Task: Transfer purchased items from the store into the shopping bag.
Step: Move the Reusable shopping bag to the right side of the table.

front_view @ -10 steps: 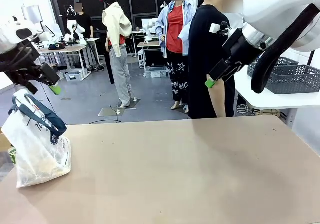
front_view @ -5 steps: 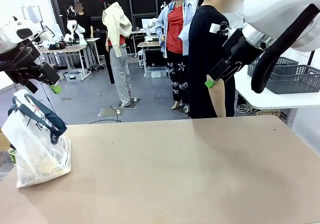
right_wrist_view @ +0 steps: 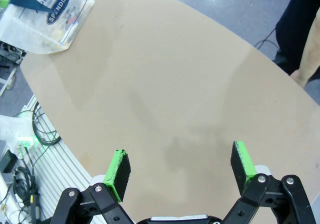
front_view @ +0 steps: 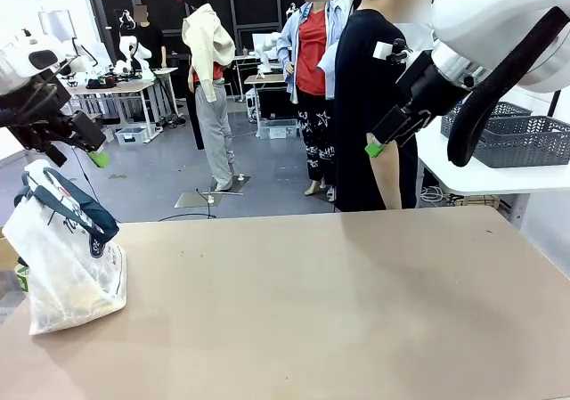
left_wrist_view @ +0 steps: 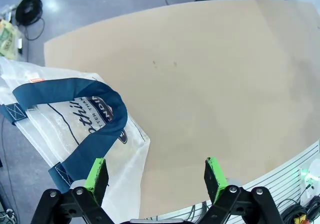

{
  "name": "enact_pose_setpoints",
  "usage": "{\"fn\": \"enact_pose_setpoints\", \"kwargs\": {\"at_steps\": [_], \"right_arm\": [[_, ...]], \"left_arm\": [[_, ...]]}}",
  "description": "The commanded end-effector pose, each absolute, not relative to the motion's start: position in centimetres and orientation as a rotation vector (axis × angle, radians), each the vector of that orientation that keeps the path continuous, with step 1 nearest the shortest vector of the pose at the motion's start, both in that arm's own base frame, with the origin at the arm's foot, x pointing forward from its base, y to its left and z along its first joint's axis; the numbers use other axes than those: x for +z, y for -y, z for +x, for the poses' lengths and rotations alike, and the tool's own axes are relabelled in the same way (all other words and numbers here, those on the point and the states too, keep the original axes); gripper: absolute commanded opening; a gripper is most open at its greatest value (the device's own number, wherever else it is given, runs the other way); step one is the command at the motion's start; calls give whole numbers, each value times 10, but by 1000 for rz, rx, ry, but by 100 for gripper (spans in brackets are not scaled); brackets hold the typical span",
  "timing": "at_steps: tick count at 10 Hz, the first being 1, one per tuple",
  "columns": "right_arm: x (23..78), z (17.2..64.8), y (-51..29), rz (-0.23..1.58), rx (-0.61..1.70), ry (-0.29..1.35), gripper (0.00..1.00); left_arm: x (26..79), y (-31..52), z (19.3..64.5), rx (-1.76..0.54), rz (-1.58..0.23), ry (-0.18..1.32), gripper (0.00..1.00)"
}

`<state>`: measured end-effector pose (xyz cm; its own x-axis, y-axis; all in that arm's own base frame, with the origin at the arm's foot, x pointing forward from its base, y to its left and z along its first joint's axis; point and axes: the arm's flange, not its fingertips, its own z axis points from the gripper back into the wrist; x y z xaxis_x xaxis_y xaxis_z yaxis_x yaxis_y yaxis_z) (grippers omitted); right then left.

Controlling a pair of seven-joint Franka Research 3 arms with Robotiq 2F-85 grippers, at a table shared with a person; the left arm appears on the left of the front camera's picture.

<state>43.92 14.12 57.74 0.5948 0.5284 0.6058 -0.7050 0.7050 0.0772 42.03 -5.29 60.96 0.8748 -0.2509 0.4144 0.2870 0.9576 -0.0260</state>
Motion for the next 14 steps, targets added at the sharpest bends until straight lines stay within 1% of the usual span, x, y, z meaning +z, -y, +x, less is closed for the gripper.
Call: {"fn": "enact_pose_setpoints", "kwargs": {"at_steps": [1, 2, 3, 4, 6, 7, 8, 9, 10, 11, 13, 14], "right_arm": [[577, 437, -142, 316, 720, 572, 100], [577, 437, -142, 316, 720, 572, 100], [577, 437, -142, 316, 720, 572, 100], [577, 437, -142, 316, 720, 572, 100], [577, 437, -142, 316, 720, 572, 100], [577, 437, -142, 316, 720, 572, 100], [577, 437, -142, 316, 720, 572, 100], [577, 437, -142, 316, 720, 572, 100], [577, 437, -142, 316, 720, 572, 100], [577, 437, -142, 316, 720, 572, 100], [577, 437, -142, 316, 720, 572, 100], [577, 437, -142, 316, 720, 572, 100]], "left_arm": [[609, 52, 417, -265, -94, 413, 100], [610, 53, 420, -281, -88, 421, 100], [604, 51, 423, -373, -118, 438, 100], [597, 51, 427, -428, -171, 406, 100], [587, 51, 437, -569, -281, 460, 100], [584, 51, 439, -620, -341, 452, 100], [578, 51, 441, -674, -379, 478, 100], [573, 52, 445, -768, -469, 534, 100], [576, 57, 445, -842, -521, 562, 100], [580, 60, 443, -894, -537, 582, 100], [581, 62, 446, -912, -547, 621, 100], [580, 58, 444, -890, -495, 662, 100]]}}
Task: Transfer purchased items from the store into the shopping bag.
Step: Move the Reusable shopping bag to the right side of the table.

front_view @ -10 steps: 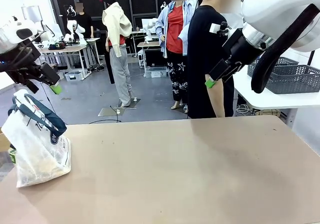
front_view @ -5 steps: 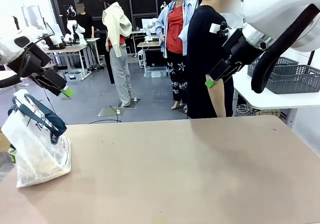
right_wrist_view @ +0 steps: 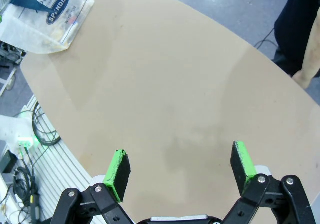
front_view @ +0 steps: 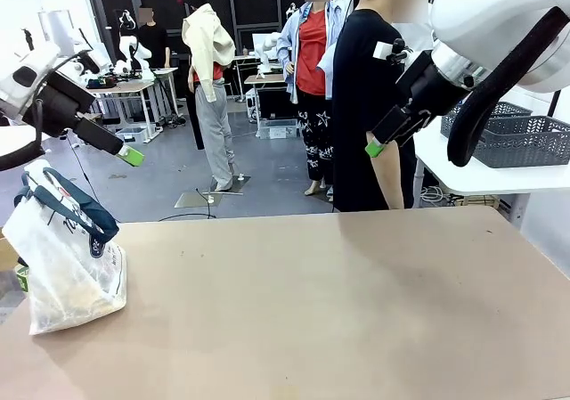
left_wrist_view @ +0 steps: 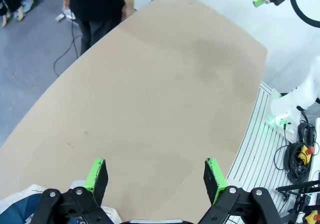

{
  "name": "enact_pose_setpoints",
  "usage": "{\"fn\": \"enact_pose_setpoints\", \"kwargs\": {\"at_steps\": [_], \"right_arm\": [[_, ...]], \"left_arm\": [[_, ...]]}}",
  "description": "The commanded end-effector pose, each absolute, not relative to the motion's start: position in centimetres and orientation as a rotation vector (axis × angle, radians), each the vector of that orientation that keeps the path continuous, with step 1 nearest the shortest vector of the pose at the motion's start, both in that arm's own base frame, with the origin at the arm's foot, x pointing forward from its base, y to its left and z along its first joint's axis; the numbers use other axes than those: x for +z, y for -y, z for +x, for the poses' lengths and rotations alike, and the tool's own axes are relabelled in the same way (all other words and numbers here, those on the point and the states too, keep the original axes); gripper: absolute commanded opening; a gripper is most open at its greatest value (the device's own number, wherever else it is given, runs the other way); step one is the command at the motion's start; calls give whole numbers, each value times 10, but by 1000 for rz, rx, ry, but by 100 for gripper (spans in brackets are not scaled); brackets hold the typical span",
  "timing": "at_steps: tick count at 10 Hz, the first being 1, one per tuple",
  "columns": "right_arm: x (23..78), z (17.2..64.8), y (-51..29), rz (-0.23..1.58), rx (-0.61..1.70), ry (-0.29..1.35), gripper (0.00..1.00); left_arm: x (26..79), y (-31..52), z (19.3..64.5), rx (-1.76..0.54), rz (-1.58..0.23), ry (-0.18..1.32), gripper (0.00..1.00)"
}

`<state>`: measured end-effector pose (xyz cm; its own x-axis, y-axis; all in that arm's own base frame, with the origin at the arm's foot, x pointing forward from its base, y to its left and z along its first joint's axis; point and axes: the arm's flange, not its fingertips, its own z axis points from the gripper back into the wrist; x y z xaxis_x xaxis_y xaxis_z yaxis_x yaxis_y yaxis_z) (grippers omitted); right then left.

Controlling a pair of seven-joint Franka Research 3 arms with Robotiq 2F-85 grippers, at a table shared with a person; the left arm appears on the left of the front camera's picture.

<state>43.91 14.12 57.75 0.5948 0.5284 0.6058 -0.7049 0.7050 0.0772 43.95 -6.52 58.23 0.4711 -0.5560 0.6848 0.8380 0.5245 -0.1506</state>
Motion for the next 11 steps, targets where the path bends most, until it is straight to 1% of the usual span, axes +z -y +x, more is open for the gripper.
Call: {"fn": "enact_pose_setpoints", "kwargs": {"at_steps": [1, 11], "right_arm": [[577, 437, -142, 316, 720, 572, 100], [577, 437, -142, 316, 720, 572, 100]], "left_arm": [[582, 69, 439, -899, -519, 610, 100], [582, 69, 439, -899, -519, 610, 100]]}}
